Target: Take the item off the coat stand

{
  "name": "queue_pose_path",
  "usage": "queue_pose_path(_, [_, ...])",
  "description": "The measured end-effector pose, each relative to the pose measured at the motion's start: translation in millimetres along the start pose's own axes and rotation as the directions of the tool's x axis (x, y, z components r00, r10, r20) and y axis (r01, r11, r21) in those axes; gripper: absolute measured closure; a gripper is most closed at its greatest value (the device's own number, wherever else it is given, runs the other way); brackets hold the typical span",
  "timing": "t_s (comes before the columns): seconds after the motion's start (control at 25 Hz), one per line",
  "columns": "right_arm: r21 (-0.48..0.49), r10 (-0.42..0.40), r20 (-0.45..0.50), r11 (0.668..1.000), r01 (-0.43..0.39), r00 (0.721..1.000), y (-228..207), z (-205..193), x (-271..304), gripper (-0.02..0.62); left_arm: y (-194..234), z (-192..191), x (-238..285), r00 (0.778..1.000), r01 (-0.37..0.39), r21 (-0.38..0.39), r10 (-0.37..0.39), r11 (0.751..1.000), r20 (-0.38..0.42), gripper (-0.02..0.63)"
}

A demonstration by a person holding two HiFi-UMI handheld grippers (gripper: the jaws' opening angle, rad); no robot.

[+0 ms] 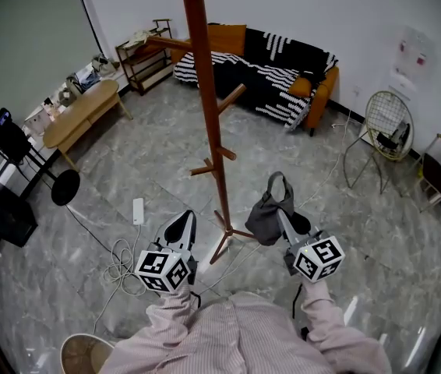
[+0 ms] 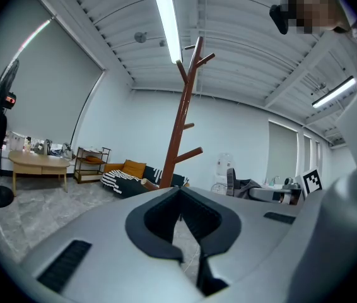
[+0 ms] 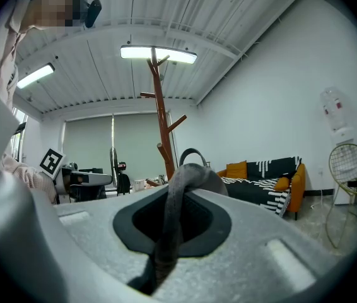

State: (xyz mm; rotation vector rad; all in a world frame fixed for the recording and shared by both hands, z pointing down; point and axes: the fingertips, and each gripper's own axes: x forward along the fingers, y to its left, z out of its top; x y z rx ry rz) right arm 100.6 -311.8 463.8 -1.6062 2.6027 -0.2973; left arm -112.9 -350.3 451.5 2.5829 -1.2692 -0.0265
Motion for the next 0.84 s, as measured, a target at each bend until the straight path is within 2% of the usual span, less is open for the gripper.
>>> queue_pose_path(0.84, [-0.010, 0.009, 0.007, 1.000, -0.009, 1.000, 2.1, 6.1, -7.1, 0.577, -3.4, 3.4, -6.2, 1.000, -0.020, 0.002, 0.020, 1.000, 0.011, 0.604])
